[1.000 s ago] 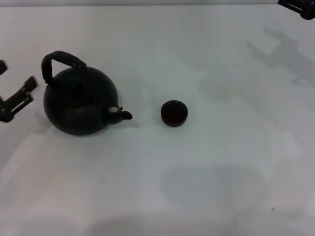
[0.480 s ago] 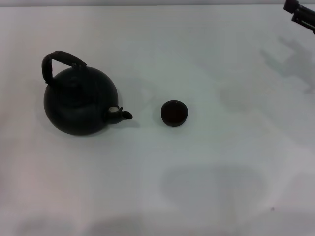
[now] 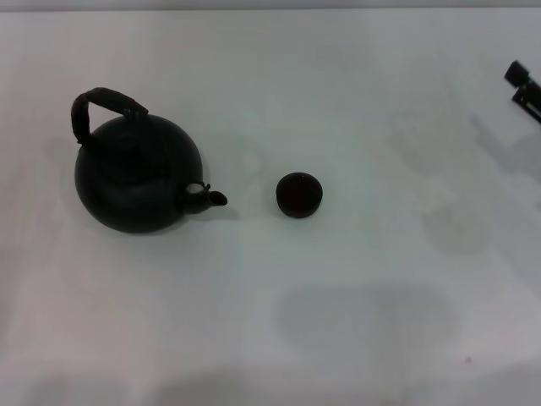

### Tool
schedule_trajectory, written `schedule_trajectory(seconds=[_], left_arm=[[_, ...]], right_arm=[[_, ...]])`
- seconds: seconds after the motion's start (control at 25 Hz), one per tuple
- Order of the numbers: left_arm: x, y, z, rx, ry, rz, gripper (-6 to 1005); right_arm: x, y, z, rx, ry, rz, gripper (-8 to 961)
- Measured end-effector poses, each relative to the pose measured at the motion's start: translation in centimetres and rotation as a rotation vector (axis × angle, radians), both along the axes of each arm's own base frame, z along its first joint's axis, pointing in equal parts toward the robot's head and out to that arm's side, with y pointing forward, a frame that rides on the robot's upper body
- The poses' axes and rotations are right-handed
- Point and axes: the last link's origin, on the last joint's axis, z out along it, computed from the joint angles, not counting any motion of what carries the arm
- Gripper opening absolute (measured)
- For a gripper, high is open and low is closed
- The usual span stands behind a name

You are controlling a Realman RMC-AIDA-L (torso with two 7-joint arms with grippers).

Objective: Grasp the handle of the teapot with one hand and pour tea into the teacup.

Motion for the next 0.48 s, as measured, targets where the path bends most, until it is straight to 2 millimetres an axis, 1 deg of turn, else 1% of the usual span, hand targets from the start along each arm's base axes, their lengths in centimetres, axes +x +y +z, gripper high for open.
schedule_trajectory(seconds=[0.12,0.2,0.48], left_arm=[[0.1,0.4,-0.2,-0.01,-0.033,-0.007,804],[0.3,0.9,-0.7,-0.023,-0.06,-0.02,803],[1.2,2.8,-2.7,-0.066,-0.129,-0.052,803]], right_arm=[[0.2,-0.3,-0.9,0.0,-0.046,0.001,764],[0.4,-0.5,-1.2,0.004,-0.066,-0.004,764],[1.0,-0.6,-1.2,0.027,-0.114,-0.025,764]])
